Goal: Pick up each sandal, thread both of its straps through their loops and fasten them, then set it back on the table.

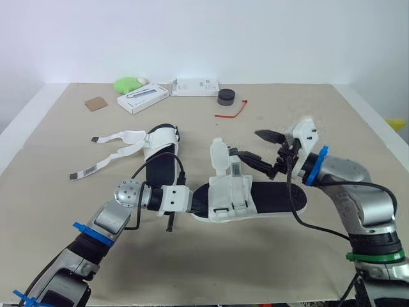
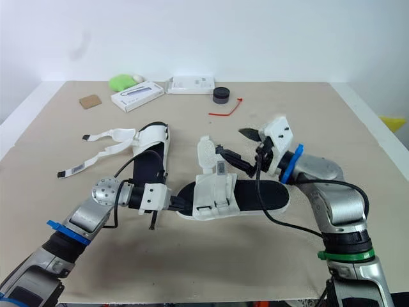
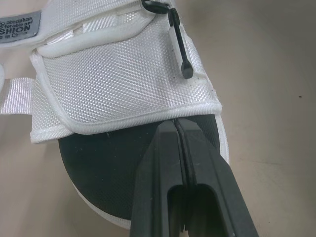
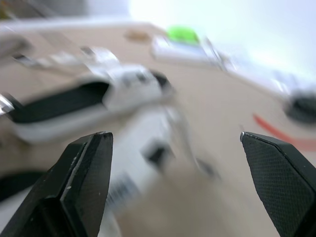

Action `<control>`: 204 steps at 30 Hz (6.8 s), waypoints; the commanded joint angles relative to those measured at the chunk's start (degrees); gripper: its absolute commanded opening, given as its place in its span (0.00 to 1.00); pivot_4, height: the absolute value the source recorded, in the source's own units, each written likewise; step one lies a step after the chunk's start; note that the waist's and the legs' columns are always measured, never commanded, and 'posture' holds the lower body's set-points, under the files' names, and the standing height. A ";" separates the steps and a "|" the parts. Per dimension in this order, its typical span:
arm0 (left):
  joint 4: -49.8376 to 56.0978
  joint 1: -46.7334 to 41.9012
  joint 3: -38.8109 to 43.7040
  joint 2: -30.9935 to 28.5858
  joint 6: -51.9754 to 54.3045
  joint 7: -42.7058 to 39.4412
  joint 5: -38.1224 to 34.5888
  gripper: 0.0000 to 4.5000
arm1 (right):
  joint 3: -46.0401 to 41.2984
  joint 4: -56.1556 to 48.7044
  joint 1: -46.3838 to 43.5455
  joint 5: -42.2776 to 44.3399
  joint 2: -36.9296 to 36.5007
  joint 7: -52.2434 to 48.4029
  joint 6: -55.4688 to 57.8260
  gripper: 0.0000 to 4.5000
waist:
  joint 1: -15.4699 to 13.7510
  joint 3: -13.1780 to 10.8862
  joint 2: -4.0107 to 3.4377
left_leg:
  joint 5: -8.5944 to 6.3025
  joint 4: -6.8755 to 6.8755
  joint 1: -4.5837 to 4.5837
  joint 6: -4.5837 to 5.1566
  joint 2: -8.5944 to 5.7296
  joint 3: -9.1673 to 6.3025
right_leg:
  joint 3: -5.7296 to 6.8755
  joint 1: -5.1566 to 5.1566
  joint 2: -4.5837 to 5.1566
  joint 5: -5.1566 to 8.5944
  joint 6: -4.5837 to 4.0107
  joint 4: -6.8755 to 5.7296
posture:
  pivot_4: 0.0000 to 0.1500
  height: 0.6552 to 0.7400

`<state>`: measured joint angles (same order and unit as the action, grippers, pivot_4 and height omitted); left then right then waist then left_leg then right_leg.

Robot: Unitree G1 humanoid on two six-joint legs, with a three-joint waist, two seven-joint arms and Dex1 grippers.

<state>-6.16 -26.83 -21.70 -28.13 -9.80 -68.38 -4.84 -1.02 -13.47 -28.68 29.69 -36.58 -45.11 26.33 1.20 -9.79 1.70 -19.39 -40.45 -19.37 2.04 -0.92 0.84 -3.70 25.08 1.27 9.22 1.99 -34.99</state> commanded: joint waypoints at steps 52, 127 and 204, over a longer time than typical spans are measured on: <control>-5.14 -1.03 -1.50 -1.60 -3.68 -2.17 2.33 0.00 | 5.06 15.88 -13.18 -6.79 -2.36 -10.32 25.13 0.14 | 0.00 0.00 -0.04 | 0.01 0.00 -0.13 -0.03 -0.09 -0.21 | 0.27 0.06 0.19 0.01 -0.11 0.01 | 1.00 1.00; -4.82 0.66 -1.96 -1.40 -3.98 -0.93 2.73 0.00 | 4.72 19.39 -17.60 -14.90 10.18 -23.62 -30.98 0.01 | 0.16 0.02 -0.49 | 0.28 0.02 -0.81 -0.49 -0.19 -1.10 | 1.16 0.37 0.43 -0.18 -0.35 -0.03 | 1.00 1.00; -4.72 0.01 -2.09 -1.62 -2.76 -1.61 2.21 0.00 | 16.86 2.87 -10.97 56.76 -4.25 21.38 58.31 0.72 | -0.05 0.11 -0.43 | 0.28 0.07 -0.53 -0.49 0.29 -1.16 | 1.21 0.18 -0.08 0.22 -0.56 -0.06 | 1.00 1.00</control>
<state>-8.87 -27.94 -22.08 -29.28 -14.50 -69.28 -4.94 17.58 -10.36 -38.66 86.09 -41.19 -24.14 83.84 1.16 -9.69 1.27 -19.12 -40.38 -19.92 1.55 -0.62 -0.34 -2.48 25.27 1.19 9.43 1.42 -35.05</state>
